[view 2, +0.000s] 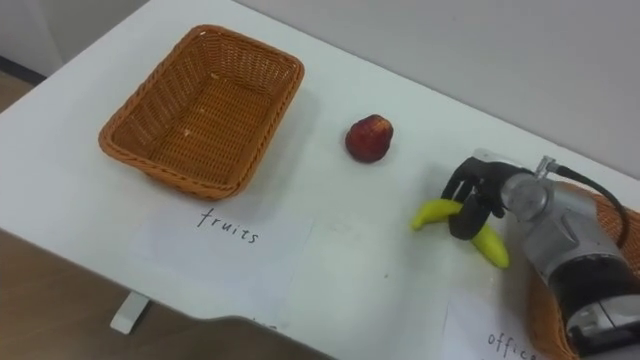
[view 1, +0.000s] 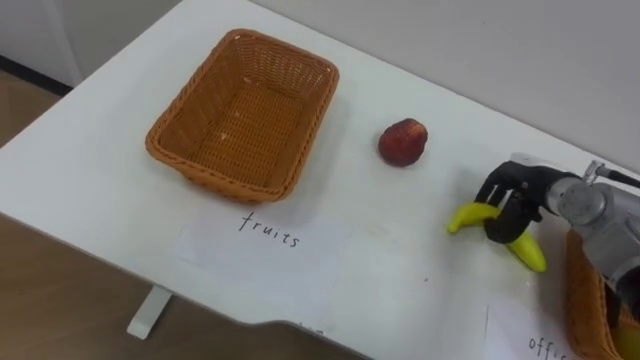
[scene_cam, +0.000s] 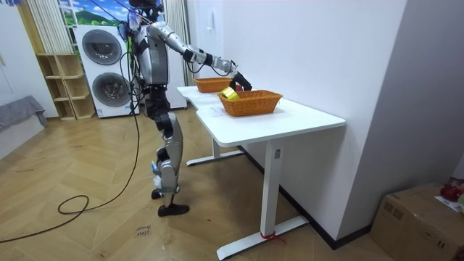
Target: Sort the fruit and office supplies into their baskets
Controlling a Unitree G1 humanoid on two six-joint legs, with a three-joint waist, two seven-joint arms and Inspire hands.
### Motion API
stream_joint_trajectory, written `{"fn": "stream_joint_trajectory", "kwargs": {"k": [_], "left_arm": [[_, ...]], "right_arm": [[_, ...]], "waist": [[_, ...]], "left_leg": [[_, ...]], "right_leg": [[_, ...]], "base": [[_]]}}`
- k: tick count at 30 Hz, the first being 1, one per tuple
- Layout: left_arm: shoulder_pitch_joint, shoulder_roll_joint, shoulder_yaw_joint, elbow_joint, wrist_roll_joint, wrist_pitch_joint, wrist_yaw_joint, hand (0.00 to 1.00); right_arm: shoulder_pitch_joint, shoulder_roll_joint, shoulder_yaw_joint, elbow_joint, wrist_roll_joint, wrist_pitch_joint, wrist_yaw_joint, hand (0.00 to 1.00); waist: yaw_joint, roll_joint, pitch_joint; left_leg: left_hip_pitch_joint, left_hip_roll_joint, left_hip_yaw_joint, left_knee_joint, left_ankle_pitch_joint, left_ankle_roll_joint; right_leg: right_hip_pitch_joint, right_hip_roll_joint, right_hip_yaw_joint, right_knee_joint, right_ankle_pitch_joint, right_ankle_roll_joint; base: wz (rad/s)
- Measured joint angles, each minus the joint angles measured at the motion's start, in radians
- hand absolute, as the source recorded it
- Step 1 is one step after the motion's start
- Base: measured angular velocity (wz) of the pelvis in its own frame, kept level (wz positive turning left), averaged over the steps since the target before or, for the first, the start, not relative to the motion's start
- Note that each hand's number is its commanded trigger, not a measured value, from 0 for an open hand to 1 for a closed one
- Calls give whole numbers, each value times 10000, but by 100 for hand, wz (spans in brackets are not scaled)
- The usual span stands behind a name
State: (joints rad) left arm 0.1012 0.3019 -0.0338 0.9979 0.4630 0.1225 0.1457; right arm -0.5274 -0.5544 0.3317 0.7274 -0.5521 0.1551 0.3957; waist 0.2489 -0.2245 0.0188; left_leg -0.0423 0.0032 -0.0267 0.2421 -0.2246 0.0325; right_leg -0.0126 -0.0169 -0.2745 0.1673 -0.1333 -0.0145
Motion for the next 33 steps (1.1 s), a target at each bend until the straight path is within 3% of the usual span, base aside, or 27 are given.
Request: {"fn": "stream_joint_trajectory", "kwargs": {"k": [16, 20, 27, 33], "left_arm": [[10, -131, 112, -72, 73, -2, 36, 0], [139, -131, 113, -171, 82, -13, 50, 0], [343, -157, 165, -420, 86, -17, 297, 0], [512, -356, 736, -454, 82, 7, 464, 0]], "right_arm": [[42, 13, -2, -942, 12, -7, 92, 100], [193, 13, -26, -2051, 263, -132, -15, 100], [837, 29, -68, -3780, 424, -231, -160, 100], [1162, 31, -737, -4980, 362, -216, -170, 100]], "waist": [[7, 256, -39], [-263, 246, -47], [-434, 228, -59], [-571, 196, -83]], "left_leg": [[13, 13, 225, -48, 4, 0], [23, 14, 194, -52, 5, 0], [210, 21, 236, -93, 8, 1], [424, 28, 228, -200, 13, 5]], "right_leg": [[-91, 14, 242, 18, 7, -11], [-71, 12, 248, 0, 7, -11], [84, -1, 256, -16, 5, -8], [281, 2, 276, -19, 4, -6]], "base": [[-3], [2], [-1], [-2]]}}
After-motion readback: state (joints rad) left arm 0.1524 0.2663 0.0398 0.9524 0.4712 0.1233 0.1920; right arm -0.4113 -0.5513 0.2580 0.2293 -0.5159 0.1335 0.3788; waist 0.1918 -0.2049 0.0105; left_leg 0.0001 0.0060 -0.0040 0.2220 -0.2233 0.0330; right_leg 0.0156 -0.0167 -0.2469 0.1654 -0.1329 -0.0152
